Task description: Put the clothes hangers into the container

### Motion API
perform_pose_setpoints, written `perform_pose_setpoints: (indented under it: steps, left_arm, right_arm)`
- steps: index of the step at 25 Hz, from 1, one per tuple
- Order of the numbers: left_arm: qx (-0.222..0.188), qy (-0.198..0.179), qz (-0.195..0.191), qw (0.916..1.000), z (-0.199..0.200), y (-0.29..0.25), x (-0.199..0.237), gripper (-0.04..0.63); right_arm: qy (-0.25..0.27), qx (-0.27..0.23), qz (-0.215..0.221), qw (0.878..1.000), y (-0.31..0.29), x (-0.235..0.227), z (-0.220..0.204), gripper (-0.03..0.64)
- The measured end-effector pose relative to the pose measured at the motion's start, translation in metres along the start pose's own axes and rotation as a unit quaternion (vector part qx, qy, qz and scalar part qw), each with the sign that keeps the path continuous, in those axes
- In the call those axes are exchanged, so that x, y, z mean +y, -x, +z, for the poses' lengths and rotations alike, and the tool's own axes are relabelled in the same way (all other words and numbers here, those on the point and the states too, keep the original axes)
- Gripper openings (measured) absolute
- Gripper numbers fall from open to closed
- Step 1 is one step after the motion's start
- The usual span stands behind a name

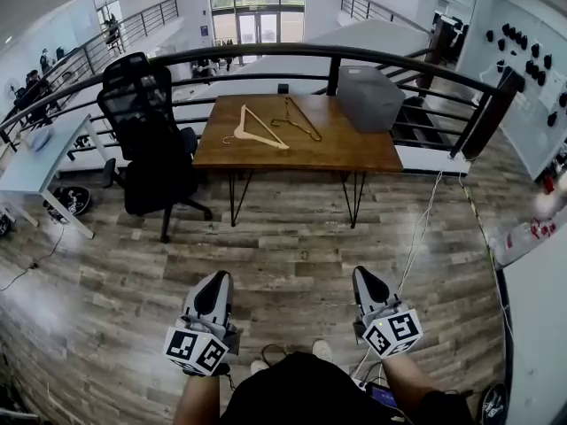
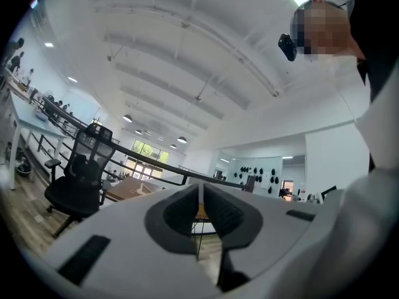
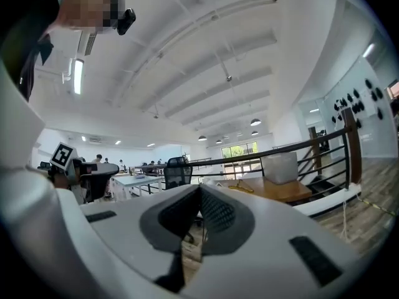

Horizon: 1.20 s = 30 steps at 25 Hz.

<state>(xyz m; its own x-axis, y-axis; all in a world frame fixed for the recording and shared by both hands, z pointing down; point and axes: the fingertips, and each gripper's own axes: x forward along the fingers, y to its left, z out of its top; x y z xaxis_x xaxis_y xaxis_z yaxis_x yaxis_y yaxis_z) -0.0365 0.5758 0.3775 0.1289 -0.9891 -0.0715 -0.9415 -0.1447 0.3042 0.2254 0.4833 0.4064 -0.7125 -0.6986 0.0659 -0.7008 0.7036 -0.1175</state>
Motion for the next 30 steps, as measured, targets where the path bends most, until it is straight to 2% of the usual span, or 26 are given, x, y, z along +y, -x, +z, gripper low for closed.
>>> perform_pose_setpoints:
  steps: [8, 9, 11, 13, 18, 23, 30]
  left_arm:
    - [0.001, -0.008, -0.018, 0.9998, 0.012, 0.023, 0.011, 0.037]
    - [0.001, -0.009, -0.020, 0.9998, 0.012, 0.026, 0.013, 0.056]
    - [0.005, -0.007, -0.023, 0.9997, 0.013, 0.033, 0.018, 0.165]
    - [0.009, -0.005, -0.026, 0.9996, 0.014, 0.038, 0.024, 0.221]
    - [0.013, -0.006, -0.032, 0.9994, 0.013, 0.043, 0.029, 0.250]
    - [0.022, -0.012, -0.030, 0.9992, 0.007, 0.035, 0.035, 0.296]
    - [0.026, -0.029, -0.023, 0.9990, 0.005, -0.007, 0.036, 0.302]
  right_arm:
    - [-0.023, -0.030, -0.008, 0.999, 0.008, 0.039, 0.014, 0.065]
    - [-0.023, -0.031, -0.009, 0.999, 0.010, 0.046, 0.014, 0.083]
    - [-0.021, -0.030, -0.011, 0.999, 0.015, 0.059, 0.012, 0.131]
    - [-0.019, -0.031, -0.011, 0.999, 0.018, 0.069, 0.012, 0.164]
    - [-0.011, -0.029, -0.008, 0.999, 0.017, 0.085, 0.014, 0.186]
    - [-0.002, -0.025, -0.006, 1.000, 0.006, 0.079, 0.013, 0.221]
    - [-0.007, -0.027, 0.012, 1.000, -0.033, 0.040, 0.012, 0.227]
